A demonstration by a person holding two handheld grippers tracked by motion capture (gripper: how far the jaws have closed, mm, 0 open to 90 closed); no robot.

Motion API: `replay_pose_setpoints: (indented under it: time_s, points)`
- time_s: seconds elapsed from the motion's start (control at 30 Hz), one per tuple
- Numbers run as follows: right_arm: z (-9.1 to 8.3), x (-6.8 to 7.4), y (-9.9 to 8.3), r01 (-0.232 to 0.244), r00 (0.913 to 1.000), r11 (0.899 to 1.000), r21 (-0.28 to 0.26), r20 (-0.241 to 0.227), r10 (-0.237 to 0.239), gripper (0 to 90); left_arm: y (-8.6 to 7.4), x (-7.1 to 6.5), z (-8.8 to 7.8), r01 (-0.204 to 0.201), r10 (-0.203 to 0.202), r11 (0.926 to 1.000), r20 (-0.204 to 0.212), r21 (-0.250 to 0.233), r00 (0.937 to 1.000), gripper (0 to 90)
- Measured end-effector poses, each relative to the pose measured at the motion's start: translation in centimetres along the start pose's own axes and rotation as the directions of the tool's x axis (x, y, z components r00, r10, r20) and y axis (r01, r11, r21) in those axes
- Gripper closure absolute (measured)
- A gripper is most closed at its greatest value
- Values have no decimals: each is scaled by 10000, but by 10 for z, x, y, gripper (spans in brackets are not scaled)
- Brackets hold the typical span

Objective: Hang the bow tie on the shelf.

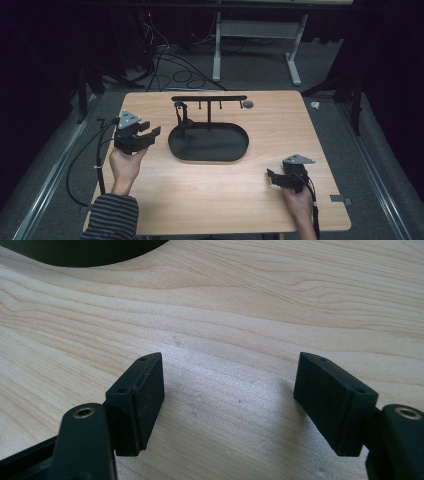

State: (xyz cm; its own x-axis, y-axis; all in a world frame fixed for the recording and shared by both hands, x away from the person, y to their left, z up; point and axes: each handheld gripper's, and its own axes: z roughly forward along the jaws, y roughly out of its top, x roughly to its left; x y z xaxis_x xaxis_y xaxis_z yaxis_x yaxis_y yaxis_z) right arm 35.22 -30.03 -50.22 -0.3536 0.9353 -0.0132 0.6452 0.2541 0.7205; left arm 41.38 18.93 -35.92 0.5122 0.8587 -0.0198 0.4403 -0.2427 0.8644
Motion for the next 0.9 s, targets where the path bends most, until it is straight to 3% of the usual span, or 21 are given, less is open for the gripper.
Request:
replay_pose_setpoints:
  time_s: [0.9]
  points:
    - [0,0,0,3,10000,10000,-12,6,-3,294,-30,1,-17,357,-358,9993,91,53,9993,534]
